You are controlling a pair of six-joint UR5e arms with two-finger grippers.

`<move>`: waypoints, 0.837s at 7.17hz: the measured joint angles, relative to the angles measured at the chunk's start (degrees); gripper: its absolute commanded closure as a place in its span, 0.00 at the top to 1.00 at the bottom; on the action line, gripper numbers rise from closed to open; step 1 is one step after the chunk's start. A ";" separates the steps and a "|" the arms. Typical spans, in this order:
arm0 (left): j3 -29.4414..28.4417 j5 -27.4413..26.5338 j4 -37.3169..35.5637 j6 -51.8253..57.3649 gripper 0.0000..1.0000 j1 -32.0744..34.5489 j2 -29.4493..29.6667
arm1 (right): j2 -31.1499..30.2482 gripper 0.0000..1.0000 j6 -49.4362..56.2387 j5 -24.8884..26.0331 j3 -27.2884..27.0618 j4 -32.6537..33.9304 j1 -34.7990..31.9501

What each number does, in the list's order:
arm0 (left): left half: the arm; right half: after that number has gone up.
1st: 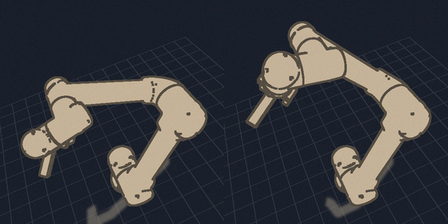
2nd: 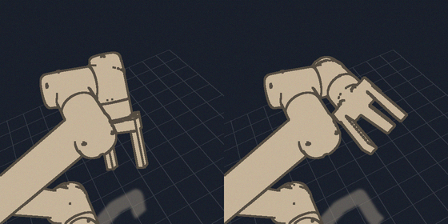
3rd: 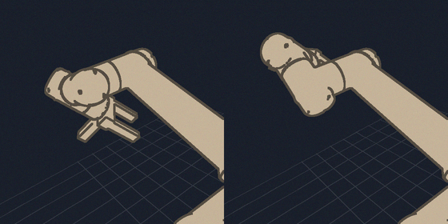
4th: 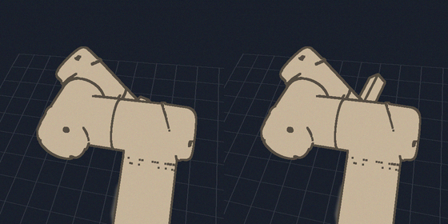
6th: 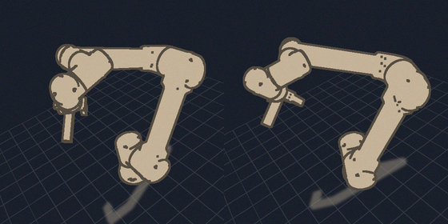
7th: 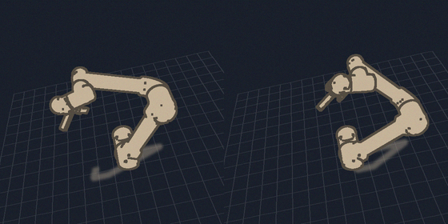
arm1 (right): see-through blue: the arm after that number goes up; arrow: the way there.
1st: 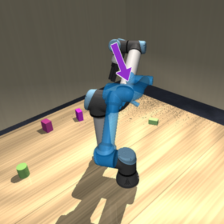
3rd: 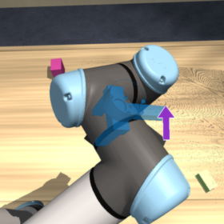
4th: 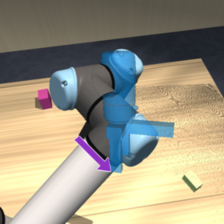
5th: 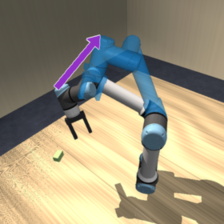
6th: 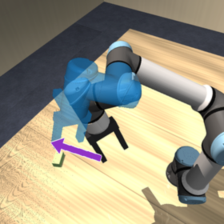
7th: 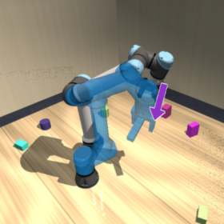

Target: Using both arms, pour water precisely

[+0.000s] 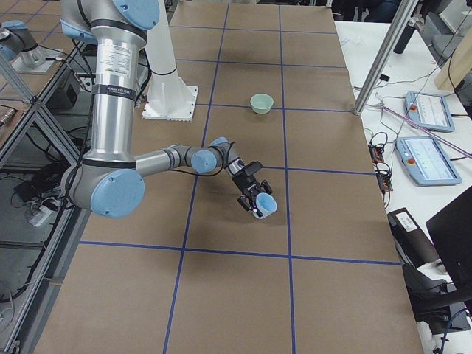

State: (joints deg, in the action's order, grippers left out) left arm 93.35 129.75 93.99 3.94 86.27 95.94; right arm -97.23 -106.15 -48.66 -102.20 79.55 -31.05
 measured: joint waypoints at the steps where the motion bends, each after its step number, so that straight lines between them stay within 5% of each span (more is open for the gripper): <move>1: 0.16 0.04 -0.01 -4.53 1.00 0.56 -0.42 | 0.09 0.00 6.77 -0.31 0.03 -8.75 -0.33; 4: 0.46 2.14 -0.27 -9.11 1.00 1.32 -1.19 | 2.80 0.00 24.47 -6.73 -0.04 -27.86 -0.53; 6: 1.87 2.56 -0.20 -9.23 1.00 1.54 -2.78 | 7.44 0.00 37.40 -10.42 -0.11 -31.96 -0.45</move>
State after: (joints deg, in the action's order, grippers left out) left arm 95.22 132.31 93.79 -5.29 87.82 93.16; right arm -89.79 -68.75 -59.09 -102.31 47.59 -31.50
